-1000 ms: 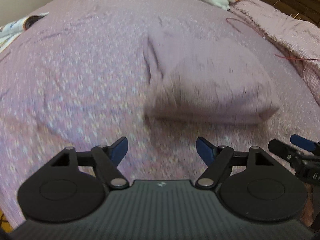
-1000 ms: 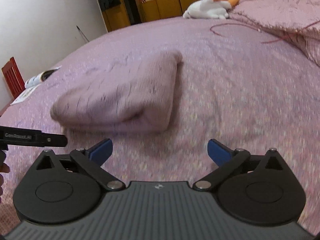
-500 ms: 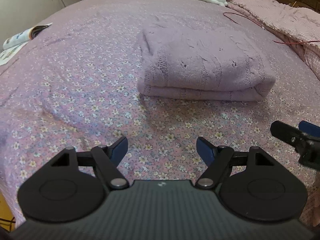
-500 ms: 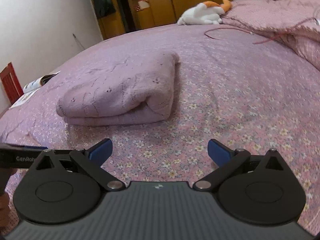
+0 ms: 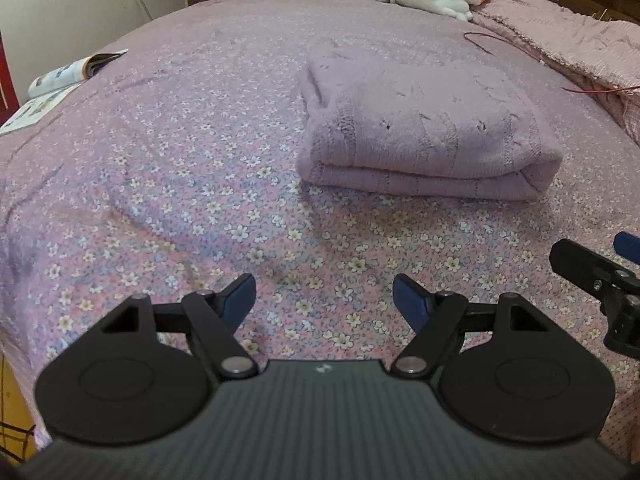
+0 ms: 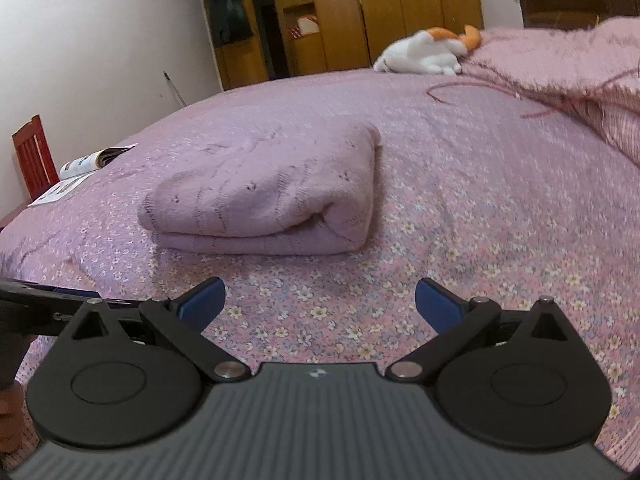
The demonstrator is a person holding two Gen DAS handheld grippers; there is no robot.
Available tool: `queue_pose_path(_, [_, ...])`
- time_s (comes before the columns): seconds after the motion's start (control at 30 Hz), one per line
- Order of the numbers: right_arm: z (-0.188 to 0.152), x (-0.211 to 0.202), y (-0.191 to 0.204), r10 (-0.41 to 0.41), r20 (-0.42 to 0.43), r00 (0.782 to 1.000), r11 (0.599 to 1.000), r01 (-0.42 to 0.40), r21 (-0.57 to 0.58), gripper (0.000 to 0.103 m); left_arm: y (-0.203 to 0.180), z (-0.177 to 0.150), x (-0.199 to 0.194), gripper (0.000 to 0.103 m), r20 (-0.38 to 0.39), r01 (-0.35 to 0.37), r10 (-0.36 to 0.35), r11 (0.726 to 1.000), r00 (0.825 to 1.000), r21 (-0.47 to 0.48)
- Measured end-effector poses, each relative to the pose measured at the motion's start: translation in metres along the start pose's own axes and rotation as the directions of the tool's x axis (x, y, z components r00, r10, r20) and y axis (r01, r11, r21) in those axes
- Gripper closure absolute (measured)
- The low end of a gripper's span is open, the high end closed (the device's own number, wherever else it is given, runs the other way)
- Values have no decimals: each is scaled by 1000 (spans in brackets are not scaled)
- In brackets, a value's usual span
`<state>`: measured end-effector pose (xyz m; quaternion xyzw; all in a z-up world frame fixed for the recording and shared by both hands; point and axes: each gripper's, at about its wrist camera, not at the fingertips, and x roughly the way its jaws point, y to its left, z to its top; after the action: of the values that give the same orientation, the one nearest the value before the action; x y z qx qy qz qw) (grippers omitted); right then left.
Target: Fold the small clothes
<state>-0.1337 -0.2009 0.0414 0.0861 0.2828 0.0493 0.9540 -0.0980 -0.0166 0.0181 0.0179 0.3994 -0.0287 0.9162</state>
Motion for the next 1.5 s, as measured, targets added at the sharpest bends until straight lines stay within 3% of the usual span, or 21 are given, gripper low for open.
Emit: queue_pose_path(1.5, [-4, 4, -6, -20, 0, 1000, 999, 20, 27, 0, -11, -3, 1, 26, 28, -9, 8, 998, 1000, 57])
